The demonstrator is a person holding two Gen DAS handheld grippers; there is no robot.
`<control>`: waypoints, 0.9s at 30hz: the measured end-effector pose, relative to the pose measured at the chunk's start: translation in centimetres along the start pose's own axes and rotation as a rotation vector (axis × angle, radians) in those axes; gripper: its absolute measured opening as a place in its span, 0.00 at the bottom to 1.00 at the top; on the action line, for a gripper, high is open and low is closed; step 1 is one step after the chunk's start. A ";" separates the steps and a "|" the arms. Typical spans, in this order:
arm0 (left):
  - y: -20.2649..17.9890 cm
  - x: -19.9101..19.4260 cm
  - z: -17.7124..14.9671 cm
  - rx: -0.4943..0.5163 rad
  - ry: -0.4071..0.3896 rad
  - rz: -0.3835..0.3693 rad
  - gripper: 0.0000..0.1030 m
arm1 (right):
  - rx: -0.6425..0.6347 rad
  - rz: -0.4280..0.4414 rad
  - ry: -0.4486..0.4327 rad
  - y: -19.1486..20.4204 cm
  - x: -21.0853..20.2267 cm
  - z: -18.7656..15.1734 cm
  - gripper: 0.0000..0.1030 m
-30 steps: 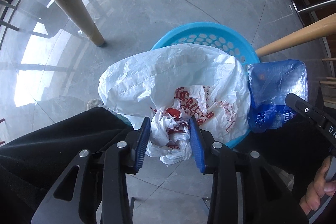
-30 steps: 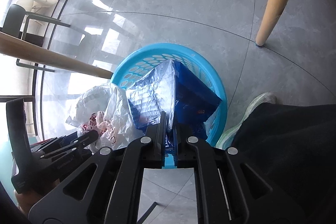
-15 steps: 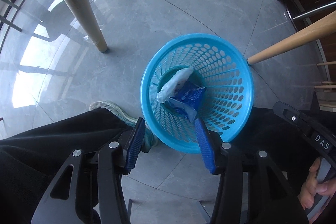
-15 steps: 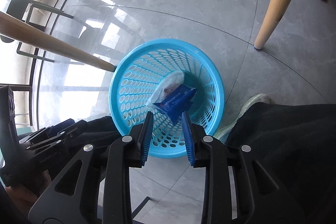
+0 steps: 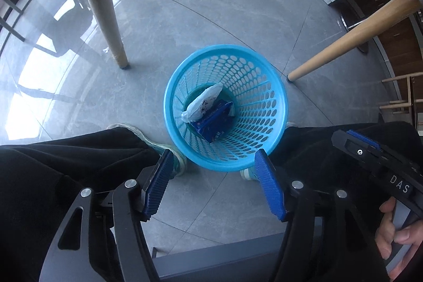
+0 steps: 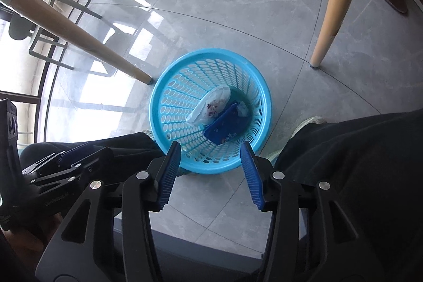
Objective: Collect trash
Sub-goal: 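Raise both tools back toward the table items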
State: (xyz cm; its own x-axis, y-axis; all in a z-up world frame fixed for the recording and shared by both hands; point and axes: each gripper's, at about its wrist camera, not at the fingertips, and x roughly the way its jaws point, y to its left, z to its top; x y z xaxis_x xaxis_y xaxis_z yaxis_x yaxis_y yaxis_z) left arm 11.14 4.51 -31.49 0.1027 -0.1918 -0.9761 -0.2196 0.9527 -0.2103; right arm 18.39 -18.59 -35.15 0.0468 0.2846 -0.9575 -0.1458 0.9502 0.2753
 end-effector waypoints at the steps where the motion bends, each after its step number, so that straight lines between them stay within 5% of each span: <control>1: -0.1 -0.5 -0.2 0.009 -0.012 0.002 0.62 | 0.004 0.010 -0.002 -0.1 -0.7 -0.3 0.48; 19: -0.8 -9.8 -5.2 0.157 -0.254 0.044 0.75 | -0.080 0.056 -0.137 -0.8 -10.9 -6.6 0.66; 27: 1.9 -14.7 -6.7 0.108 -0.347 0.079 0.79 | -0.132 0.047 -0.221 -1.1 -16.3 -9.5 0.72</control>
State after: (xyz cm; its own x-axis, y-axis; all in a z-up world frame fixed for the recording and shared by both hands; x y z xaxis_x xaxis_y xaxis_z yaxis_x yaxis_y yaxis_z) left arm 2.72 7.52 -17.89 0.4165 -0.0424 -0.9081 -0.1389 0.9842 -0.1096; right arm 8.36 -25.53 -20.65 0.2493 0.3621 -0.8982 -0.2794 0.9149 0.2913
